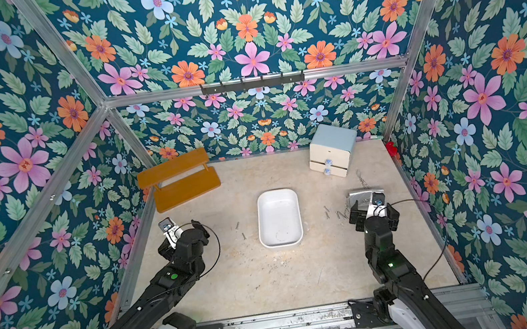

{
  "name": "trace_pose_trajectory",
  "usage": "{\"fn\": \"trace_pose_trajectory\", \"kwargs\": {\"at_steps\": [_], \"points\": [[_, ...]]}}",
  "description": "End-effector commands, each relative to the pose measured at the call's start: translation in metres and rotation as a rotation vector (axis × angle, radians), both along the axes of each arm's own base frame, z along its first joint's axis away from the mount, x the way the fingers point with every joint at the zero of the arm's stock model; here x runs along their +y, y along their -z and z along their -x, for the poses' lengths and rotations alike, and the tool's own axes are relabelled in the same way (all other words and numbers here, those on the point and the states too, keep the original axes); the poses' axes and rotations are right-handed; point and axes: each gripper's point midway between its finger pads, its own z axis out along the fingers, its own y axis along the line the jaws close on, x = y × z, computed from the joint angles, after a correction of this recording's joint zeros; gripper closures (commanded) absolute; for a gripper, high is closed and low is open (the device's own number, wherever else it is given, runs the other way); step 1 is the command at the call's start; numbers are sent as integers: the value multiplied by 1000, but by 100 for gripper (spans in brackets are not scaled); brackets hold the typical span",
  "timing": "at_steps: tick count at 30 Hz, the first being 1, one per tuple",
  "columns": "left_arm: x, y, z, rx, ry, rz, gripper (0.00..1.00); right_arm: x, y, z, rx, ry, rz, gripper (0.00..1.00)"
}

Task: Take out the screws from the storage box
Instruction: Reset both arms

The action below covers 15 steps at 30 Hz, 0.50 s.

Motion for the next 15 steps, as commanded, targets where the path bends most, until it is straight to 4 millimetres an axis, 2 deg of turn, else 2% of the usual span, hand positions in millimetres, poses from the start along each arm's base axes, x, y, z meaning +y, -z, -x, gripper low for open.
{"fn": "trace_pose_trajectory", "kwargs": {"at_steps": [1,3,4,8,12,15], "points": [[12,-11,-3,-104,-87,-88,1,-13,20,-8,30,82,24,0],[13,-6,-8,-88,-104,-101,1,-18,32,-11,26,110,42,0],[10,-7,-15,-89,-85,-114,1,-16,30,-14,-3,96,54,0],[-18,-8,-54,-91,102,-160,1,-1,28,-33,-72,-36,-37,0],[-27,-8,-89,-112,216,-173,1,-14,27,-57,-98,-10,-85,0],[-21,-7,-108,-128,290,-132,1,-8,50,-78,-58,-76,-116,0]]}}
